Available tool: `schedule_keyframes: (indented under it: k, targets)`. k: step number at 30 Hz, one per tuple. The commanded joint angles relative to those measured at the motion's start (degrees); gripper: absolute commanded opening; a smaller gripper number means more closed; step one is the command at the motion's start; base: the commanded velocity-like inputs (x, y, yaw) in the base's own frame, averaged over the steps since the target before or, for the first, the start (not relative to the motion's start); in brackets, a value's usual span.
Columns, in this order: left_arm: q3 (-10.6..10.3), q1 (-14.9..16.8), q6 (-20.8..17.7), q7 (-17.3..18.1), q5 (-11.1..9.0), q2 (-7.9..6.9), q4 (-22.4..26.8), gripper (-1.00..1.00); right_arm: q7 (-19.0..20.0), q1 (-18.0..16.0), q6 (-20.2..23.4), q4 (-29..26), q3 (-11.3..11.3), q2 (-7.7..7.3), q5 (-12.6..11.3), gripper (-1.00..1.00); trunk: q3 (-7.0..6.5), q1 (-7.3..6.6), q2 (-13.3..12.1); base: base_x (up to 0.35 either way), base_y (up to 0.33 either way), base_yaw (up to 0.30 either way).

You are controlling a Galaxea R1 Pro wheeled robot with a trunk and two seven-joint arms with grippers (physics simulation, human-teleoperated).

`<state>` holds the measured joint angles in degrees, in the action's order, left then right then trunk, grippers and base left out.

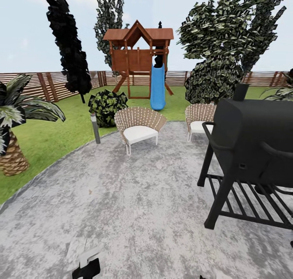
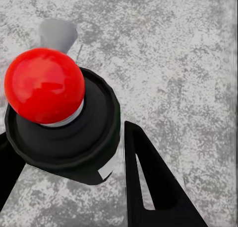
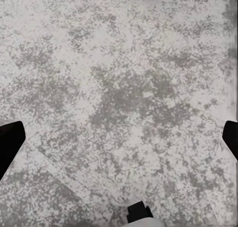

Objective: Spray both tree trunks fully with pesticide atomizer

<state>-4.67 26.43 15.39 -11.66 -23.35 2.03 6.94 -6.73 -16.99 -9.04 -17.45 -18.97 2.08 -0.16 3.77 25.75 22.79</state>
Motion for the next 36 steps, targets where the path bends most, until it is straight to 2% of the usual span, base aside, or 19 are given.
schedule_keyframes:
  k: [1, 36]
  targets:
    - [-0.5, 0.0, 0.2, -0.3, -0.4, -0.01, 0.0, -1.00, -0.1, -0.1, -0.2, 0.0, -0.1, 0.03, 0.0, 1.00, 0.13, 0.03, 0.1, 0.000, 0.000, -0.285]
    - [-0.5, 0.0, 0.2, -0.3, -0.4, -0.01, 0.0, -1.00, -0.1, -0.1, -0.2, 0.1, -0.4, -0.03, -0.1, 1.00, 0.13, 0.03, 0.1, 0.000, 0.000, -0.288]
